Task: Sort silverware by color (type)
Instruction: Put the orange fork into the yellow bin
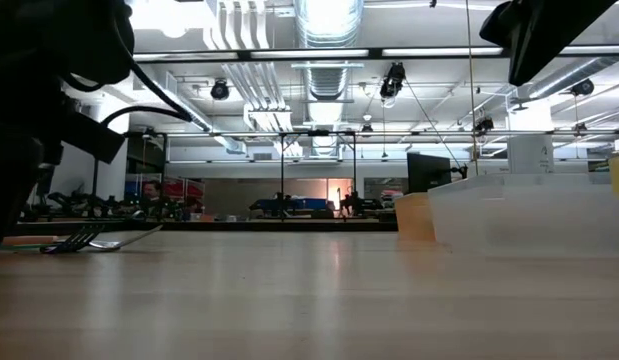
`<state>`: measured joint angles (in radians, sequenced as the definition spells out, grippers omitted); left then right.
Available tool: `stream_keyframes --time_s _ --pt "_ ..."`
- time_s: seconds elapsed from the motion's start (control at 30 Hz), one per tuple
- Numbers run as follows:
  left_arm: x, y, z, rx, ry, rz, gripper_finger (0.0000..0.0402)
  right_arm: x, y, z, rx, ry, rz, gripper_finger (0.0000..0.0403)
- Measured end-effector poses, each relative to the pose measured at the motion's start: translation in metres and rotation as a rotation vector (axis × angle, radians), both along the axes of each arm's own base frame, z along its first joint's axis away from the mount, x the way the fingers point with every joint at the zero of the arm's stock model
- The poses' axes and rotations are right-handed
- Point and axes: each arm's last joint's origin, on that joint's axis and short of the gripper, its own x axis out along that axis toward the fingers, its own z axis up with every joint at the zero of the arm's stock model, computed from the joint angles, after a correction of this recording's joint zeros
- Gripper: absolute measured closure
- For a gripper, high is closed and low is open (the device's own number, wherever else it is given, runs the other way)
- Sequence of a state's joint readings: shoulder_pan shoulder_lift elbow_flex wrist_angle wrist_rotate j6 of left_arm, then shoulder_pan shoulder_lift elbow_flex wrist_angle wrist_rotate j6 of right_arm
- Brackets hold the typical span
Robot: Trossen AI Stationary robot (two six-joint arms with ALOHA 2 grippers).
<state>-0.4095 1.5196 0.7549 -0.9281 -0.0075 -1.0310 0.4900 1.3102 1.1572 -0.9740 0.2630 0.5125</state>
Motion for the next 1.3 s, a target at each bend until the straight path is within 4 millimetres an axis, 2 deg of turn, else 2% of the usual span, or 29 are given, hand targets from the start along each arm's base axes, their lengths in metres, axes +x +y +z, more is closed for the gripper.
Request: stream_keyframes --time_s 0.3,0.43,0.63,1.0,1.3 --pt "-0.005 0.004 -0.012 -0.005 -0.024 0.089 0.0246 0.002 0.001 0.001 -0.003 -0.023 0.033 0.0369" --pt "-0.004 0.004 -0.012 -0.010 -0.030 0.110 0.0284 0.003 0.002 0.002 -0.006 -0.036 0.053 0.0369" --pt "-0.001 0.003 -0.010 -0.015 -0.038 0.119 0.0364 0.004 0.002 0.002 -0.006 -0.036 0.053 0.0369" --pt "-0.005 0.004 -0.004 -0.042 -0.042 0.151 0.0363 0.004 0.002 0.002 -0.006 -0.037 0.054 0.0369" --pt "-0.017 0.011 0.022 -0.014 -0.133 0.251 0.0361 0.008 0.001 0.004 -0.063 -0.118 0.007 0.0369"
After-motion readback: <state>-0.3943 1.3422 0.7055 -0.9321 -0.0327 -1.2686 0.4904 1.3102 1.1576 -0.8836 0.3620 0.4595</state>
